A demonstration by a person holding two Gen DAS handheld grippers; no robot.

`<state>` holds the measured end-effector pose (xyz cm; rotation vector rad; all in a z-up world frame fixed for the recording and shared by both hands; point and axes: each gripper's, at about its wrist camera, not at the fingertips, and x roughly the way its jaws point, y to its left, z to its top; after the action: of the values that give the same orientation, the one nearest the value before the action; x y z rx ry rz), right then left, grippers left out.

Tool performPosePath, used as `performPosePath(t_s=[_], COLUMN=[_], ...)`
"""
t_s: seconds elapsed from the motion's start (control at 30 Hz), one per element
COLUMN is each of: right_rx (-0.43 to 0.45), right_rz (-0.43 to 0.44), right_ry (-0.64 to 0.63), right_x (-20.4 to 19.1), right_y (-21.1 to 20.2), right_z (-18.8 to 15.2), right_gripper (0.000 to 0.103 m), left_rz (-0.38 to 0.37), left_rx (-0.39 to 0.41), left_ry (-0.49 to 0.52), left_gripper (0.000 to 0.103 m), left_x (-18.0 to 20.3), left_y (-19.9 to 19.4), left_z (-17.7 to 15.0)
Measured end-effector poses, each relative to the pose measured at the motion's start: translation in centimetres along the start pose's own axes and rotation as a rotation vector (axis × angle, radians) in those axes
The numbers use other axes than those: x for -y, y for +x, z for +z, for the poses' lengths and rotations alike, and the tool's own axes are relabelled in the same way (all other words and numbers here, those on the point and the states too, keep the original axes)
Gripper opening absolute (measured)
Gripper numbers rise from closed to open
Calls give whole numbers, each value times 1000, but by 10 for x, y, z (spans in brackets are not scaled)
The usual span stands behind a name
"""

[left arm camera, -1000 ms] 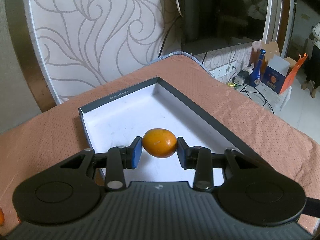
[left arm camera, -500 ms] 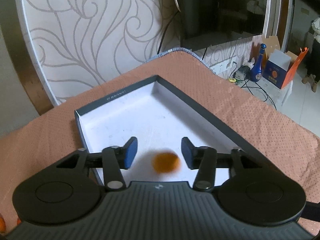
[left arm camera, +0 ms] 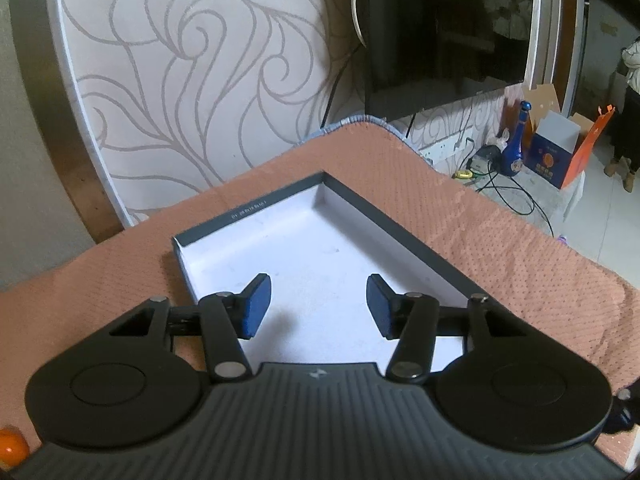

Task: Organize fruits
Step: 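Open the left gripper to drop the yellow fruit while the right lowers the green tomato, then open the right gripper to release the green tomato into the box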

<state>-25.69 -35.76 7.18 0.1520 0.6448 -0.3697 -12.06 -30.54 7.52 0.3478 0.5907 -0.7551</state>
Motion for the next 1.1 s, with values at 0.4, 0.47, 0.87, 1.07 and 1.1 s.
performPosePath(t_s=[0.4, 0.47, 0.87, 1.07, 1.1], right_rx=[7, 8, -6, -24, -22], right_rz=[17, 22, 20, 18, 15], right_ry=[18, 18, 30, 34, 28], right_x=[1, 0, 0, 3, 3], right_y=[17, 21, 37, 48, 51], right_z=[11, 13, 19, 26, 29], right_gripper=[38, 38, 38, 38, 38], left_rz=[45, 54, 62, 34, 32], left_rx=[14, 15, -2, 16, 18], left_ry=[-62, -74, -116, -97, -90], left_gripper=[59, 59, 59, 59, 60], left_x=[-30, -36, -50, -43, -42], left_y=[-34, -40, -66, -78, -79], left_z=[-8, -12, -36, -45, -47])
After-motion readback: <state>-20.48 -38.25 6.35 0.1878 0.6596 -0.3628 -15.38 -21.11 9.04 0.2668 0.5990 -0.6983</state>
